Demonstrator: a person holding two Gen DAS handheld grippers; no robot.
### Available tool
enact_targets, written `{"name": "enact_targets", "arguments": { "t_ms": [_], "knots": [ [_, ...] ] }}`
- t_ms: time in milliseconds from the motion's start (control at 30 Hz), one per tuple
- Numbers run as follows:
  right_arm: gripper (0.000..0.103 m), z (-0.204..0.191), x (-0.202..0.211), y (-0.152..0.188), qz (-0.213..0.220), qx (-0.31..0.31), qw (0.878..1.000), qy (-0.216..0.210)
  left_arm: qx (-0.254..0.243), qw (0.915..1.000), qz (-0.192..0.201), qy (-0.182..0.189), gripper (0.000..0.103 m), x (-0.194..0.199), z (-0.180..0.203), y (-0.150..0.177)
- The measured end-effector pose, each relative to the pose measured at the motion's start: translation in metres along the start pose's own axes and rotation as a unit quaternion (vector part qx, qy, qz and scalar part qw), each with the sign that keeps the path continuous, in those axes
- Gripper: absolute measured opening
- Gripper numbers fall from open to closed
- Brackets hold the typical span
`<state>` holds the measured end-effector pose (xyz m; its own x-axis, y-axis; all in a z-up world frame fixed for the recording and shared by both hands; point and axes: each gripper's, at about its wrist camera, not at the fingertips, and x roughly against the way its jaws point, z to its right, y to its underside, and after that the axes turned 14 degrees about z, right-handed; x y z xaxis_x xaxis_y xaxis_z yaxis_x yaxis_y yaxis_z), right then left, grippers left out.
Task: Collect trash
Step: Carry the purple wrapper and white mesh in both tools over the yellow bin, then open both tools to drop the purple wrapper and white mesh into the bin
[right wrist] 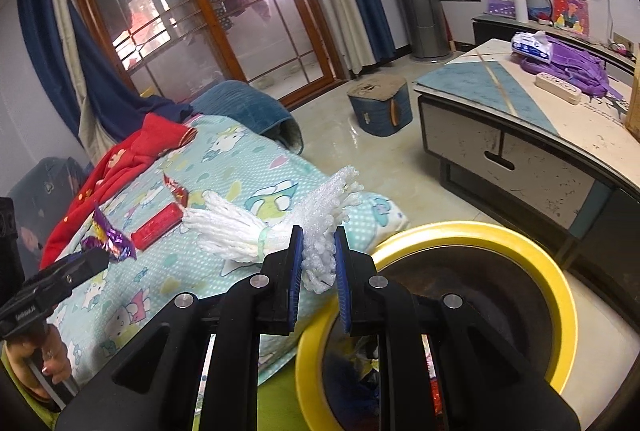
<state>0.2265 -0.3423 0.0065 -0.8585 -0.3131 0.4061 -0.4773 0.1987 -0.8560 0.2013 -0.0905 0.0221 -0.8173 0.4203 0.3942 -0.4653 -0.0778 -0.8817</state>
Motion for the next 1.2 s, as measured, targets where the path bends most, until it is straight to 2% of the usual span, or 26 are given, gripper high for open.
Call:
{"name": "enact_targets", "arguments": {
  "t_ms": [600,1200],
  "knots": [
    [0.015,0.045,0.022,0.004,0.014,-0.007,0.998,0.065,-0.05,0.9971,-0.029,0.049,0.036,-0.028,0.052,0.016],
    [0.015,0.081,0.031,0.012,0.003,-0.003,0.992,0.126,-0.106,0.9877,-0.074,0.088,0.037,-0.063,0.104,0.054]
  ]
}}
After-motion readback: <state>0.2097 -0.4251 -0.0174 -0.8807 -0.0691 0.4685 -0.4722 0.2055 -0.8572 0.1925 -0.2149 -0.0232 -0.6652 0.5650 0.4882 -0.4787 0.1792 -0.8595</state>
